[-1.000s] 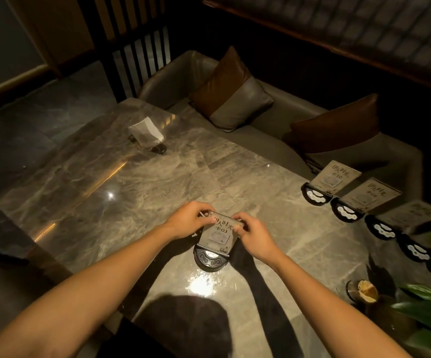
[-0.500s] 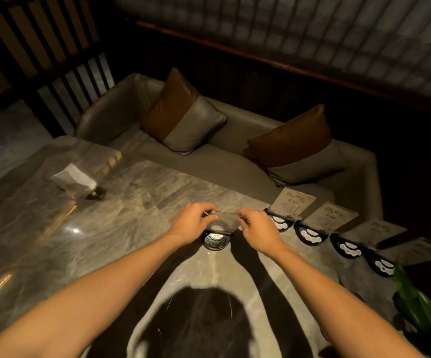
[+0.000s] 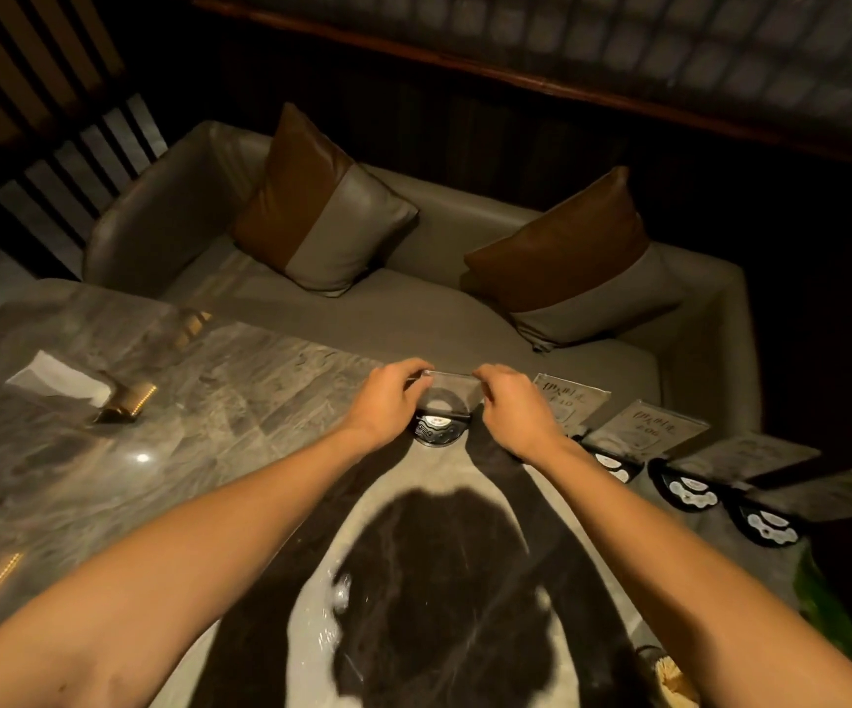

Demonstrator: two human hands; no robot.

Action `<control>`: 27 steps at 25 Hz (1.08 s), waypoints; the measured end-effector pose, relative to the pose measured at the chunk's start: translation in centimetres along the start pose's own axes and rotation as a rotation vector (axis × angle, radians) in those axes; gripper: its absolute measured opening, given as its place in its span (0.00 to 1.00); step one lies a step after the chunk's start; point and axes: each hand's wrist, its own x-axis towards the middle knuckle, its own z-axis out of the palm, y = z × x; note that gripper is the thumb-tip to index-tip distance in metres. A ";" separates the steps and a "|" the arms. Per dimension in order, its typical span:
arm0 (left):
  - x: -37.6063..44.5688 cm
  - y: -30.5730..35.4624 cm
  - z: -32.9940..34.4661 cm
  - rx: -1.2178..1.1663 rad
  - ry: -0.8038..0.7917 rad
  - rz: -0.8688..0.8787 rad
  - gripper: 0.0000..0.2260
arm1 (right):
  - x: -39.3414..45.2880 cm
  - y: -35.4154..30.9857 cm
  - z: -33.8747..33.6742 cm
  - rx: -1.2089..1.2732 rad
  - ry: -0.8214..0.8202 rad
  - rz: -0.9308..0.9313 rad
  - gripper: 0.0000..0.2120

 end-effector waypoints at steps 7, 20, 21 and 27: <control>1.2 1.5 -0.8 -0.006 -0.105 -0.096 0.24 | -0.4 0.0 -0.4 0.003 -0.146 0.022 0.34; -3.7 11.1 -4.4 0.208 -0.158 0.126 0.30 | -9.5 0.0 -9.3 -0.092 -0.026 0.056 0.27; -4.3 12.4 -4.2 0.212 -0.169 0.158 0.31 | -10.5 0.4 -10.3 -0.110 -0.009 0.071 0.28; -7.4 20.4 -0.3 0.242 -0.191 0.371 0.38 | -17.7 5.9 -16.3 -0.269 0.146 0.215 0.35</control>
